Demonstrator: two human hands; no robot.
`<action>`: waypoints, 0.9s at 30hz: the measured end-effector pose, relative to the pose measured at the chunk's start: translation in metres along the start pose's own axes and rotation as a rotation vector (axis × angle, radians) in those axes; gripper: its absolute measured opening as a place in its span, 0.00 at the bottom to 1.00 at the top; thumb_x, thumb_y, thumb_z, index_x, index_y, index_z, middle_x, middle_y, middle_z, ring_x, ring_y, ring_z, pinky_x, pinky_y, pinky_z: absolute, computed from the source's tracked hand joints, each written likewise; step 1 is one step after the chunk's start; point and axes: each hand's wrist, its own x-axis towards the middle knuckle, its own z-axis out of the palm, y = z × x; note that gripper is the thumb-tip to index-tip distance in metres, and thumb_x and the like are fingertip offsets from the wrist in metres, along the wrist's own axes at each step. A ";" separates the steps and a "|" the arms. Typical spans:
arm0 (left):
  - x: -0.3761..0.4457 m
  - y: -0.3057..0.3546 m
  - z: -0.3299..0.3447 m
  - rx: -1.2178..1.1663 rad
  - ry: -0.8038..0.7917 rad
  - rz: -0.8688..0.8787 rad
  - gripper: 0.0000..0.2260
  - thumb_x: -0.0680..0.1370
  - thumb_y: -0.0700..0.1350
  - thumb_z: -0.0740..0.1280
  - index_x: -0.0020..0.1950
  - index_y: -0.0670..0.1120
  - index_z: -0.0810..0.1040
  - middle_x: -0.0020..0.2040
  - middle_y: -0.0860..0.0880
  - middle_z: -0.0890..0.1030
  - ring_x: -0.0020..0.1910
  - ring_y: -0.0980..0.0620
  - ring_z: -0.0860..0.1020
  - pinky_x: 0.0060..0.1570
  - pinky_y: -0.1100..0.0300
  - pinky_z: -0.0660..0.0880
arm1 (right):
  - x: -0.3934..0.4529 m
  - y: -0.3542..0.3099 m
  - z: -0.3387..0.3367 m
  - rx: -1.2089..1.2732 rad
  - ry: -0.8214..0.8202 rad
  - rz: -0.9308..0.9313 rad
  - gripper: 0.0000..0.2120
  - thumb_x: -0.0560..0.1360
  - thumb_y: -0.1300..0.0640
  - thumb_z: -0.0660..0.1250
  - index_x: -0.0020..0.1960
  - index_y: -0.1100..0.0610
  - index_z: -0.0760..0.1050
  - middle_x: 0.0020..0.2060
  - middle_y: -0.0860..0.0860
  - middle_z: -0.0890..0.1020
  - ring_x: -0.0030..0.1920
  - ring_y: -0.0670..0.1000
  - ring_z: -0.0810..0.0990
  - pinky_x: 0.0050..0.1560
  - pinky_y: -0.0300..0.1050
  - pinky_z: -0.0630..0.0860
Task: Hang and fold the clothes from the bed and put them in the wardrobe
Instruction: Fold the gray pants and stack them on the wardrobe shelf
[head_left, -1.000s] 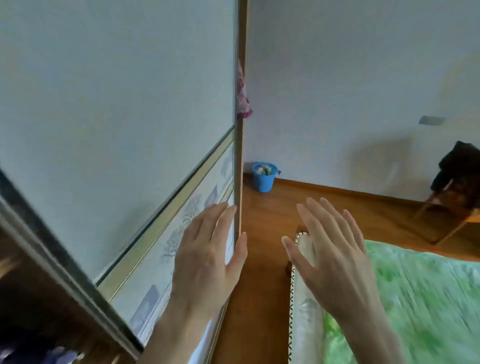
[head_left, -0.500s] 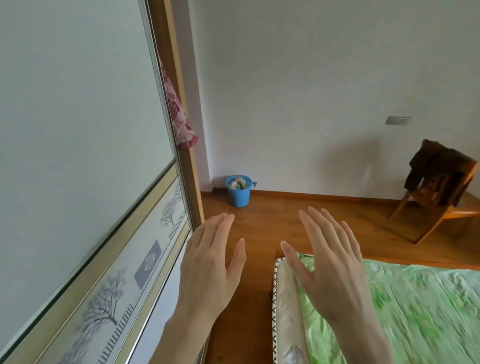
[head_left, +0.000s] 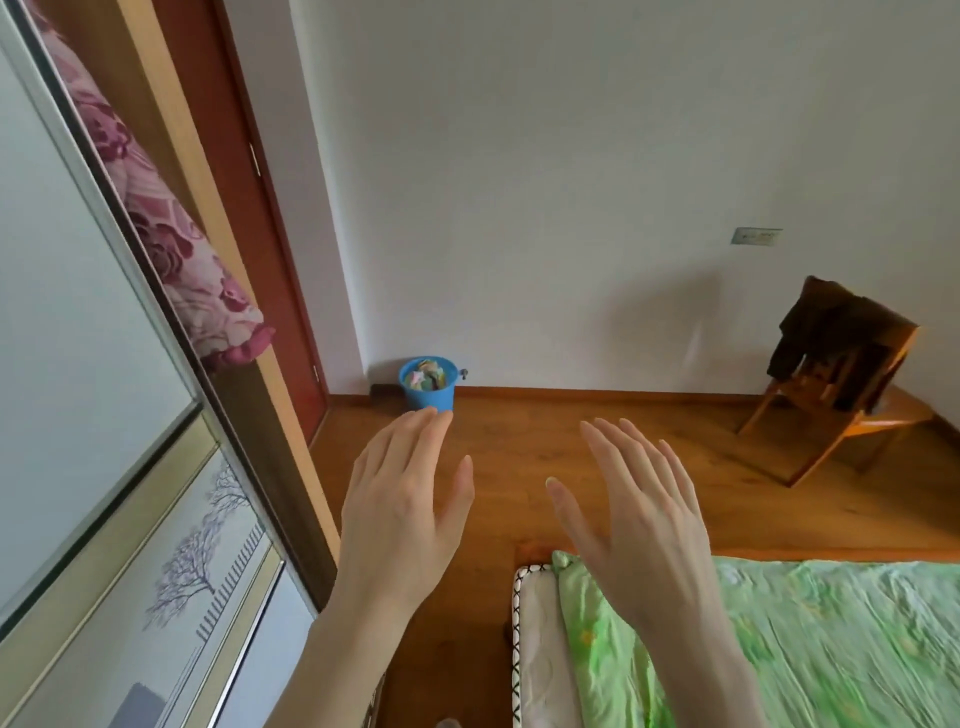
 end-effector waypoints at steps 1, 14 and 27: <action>0.015 -0.010 0.010 -0.007 0.007 0.005 0.23 0.85 0.58 0.58 0.74 0.45 0.76 0.71 0.48 0.79 0.71 0.49 0.76 0.69 0.51 0.75 | 0.016 0.003 0.011 -0.007 0.002 0.004 0.29 0.82 0.38 0.61 0.75 0.55 0.73 0.72 0.49 0.77 0.77 0.51 0.70 0.80 0.54 0.61; 0.202 -0.085 0.130 -0.138 -0.052 0.048 0.22 0.85 0.56 0.59 0.75 0.45 0.73 0.71 0.48 0.77 0.71 0.50 0.75 0.64 0.46 0.79 | 0.196 0.043 0.119 -0.062 0.015 0.101 0.30 0.81 0.36 0.60 0.76 0.52 0.71 0.73 0.48 0.76 0.78 0.49 0.68 0.80 0.52 0.58; 0.335 -0.121 0.264 -0.187 -0.076 0.089 0.21 0.85 0.55 0.60 0.74 0.45 0.75 0.70 0.48 0.78 0.70 0.50 0.76 0.67 0.48 0.77 | 0.315 0.127 0.209 -0.074 0.047 0.221 0.30 0.81 0.33 0.59 0.76 0.48 0.71 0.75 0.46 0.74 0.77 0.50 0.70 0.77 0.52 0.59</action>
